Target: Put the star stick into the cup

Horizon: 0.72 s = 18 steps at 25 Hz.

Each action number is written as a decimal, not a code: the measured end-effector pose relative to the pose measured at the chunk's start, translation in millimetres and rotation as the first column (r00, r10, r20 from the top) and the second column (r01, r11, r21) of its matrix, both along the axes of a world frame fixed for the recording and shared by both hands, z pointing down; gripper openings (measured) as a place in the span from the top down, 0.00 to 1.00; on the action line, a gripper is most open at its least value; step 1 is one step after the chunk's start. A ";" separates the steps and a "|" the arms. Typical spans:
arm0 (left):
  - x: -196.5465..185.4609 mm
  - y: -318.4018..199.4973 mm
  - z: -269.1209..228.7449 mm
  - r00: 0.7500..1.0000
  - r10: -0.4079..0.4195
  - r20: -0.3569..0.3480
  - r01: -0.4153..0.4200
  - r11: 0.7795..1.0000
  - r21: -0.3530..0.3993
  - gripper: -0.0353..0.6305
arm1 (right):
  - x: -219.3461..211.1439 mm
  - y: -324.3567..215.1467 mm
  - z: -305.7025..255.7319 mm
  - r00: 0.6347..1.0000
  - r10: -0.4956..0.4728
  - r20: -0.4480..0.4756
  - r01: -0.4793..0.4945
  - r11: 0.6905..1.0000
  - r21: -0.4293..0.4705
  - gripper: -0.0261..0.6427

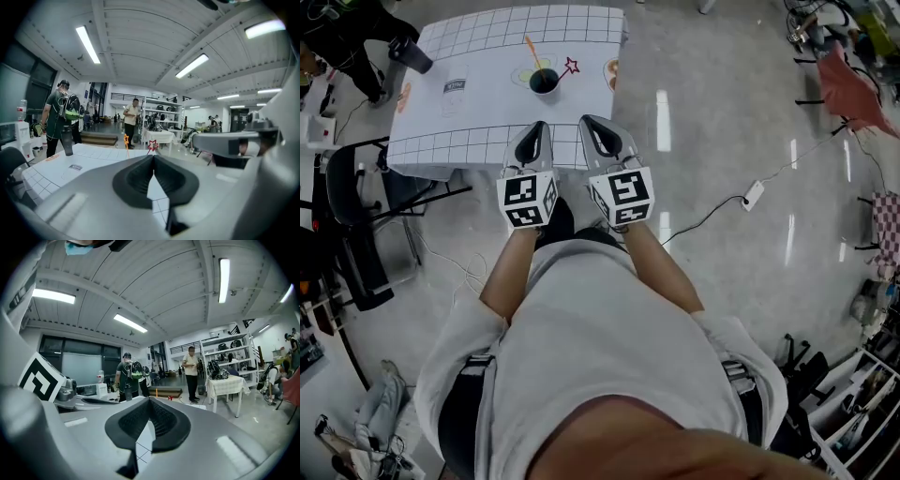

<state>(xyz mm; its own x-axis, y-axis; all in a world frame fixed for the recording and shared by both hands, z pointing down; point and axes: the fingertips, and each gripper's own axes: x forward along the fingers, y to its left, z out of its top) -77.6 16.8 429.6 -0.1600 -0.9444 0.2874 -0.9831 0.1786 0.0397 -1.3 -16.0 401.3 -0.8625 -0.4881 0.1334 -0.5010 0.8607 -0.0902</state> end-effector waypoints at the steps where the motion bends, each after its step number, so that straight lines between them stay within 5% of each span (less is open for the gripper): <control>1: 5.4 0.3 -2.2 1.000 0.006 0.003 -0.006 1.000 0.002 0.94 | 4.3 -0.7 -2.7 1.000 0.004 0.009 -0.004 1.000 0.000 0.96; 18: 38.1 13.9 -21.1 0.999 0.042 0.006 -0.043 0.998 0.048 0.94 | 20.8 15.6 -18.7 0.999 0.015 0.030 -0.015 1.000 0.022 0.96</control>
